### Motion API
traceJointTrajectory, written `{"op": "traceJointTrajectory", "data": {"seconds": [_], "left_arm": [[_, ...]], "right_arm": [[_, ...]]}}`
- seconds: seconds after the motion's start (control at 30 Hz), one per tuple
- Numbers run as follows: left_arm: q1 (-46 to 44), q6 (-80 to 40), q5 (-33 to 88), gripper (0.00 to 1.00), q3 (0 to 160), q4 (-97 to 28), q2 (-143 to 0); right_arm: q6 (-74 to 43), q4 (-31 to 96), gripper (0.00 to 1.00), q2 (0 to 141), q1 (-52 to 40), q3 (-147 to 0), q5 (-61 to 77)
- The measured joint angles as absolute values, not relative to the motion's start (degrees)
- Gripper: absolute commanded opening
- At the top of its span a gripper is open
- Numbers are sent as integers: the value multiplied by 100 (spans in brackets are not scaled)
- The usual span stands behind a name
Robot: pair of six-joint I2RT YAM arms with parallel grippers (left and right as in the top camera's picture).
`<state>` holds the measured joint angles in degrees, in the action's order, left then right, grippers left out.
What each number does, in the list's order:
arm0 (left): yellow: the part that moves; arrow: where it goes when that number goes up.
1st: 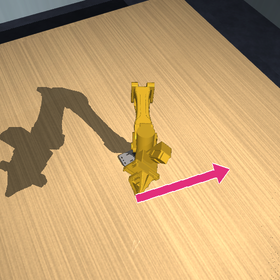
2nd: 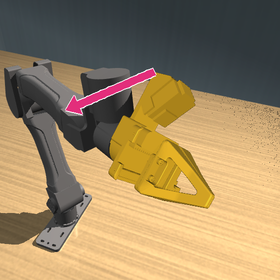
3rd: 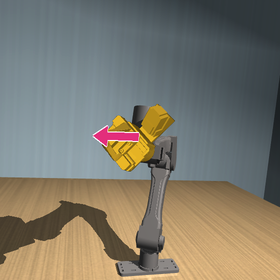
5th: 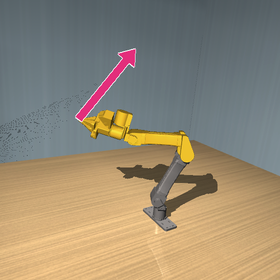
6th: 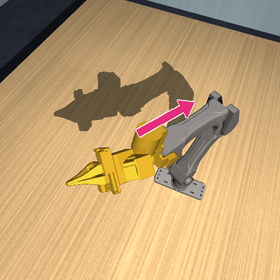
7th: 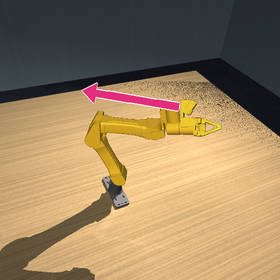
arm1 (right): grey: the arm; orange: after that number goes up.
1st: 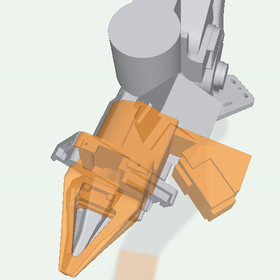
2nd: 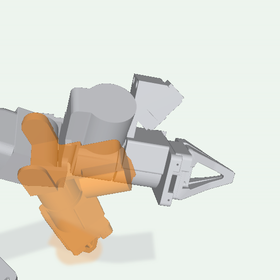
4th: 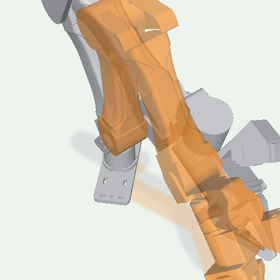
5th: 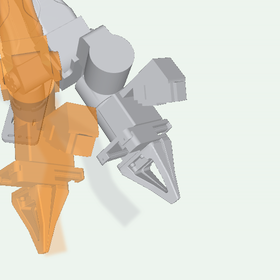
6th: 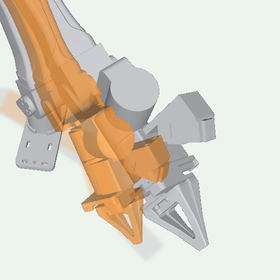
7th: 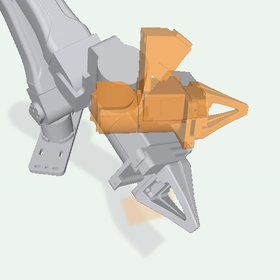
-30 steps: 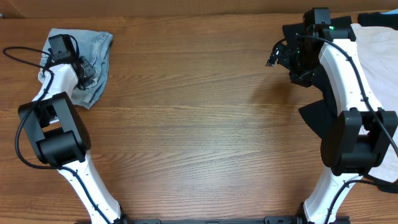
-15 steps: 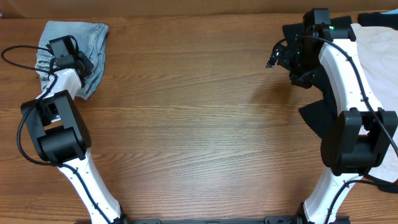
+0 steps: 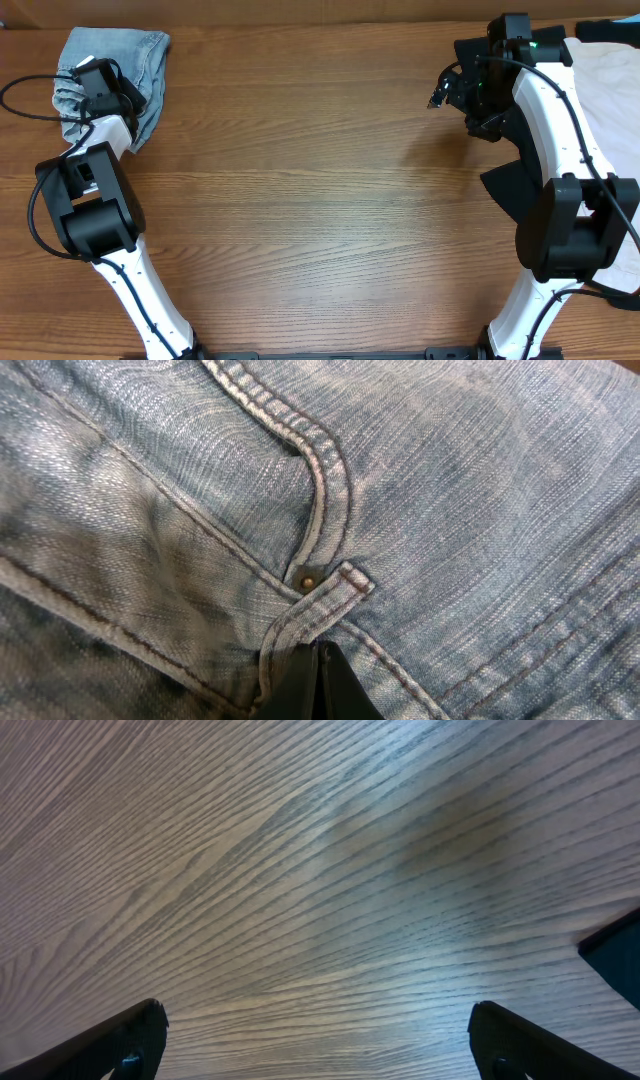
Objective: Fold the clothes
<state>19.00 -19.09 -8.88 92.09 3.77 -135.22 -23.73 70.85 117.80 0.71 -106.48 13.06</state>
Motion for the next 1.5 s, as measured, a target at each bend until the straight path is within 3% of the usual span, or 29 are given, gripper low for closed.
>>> {"op": "traceJointTrajectory", "data": {"seconds": [0.27,0.37,0.43,0.53,0.6,0.73,1.13,1.5], "left_arm": [[1903,-1612,-886,5,9319,257,-13546],[1900,-1481,-888,11,9612,-316,-13546],[1900,-1391,-886,23,9854,-766,-13546],[1900,-1308,-884,55,10202,-1367,-13511],[1903,-1278,-864,66,10418,-1791,-13364],[1914,-1212,-751,100,10794,-2585,-12744],[1634,-1186,-429,100,11467,-4560,-9690],[1498,-1186,-357,100,11472,-5284,-9400]], "right_arm": [[-2381,7078,100,11780,71,-10648,1310],[-2394,7002,100,11780,71,-10648,1332],[-2392,6860,100,11780,71,-10648,1378],[-2349,6807,100,11780,71,-10663,1422],[-2309,6816,100,11780,73,-10735,1400],[-2193,6825,100,11754,71,-11032,1234],[-1850,7478,100,10036,71,-11636,967],[-1723,8252,100,8396,71,-11695,963]]}}
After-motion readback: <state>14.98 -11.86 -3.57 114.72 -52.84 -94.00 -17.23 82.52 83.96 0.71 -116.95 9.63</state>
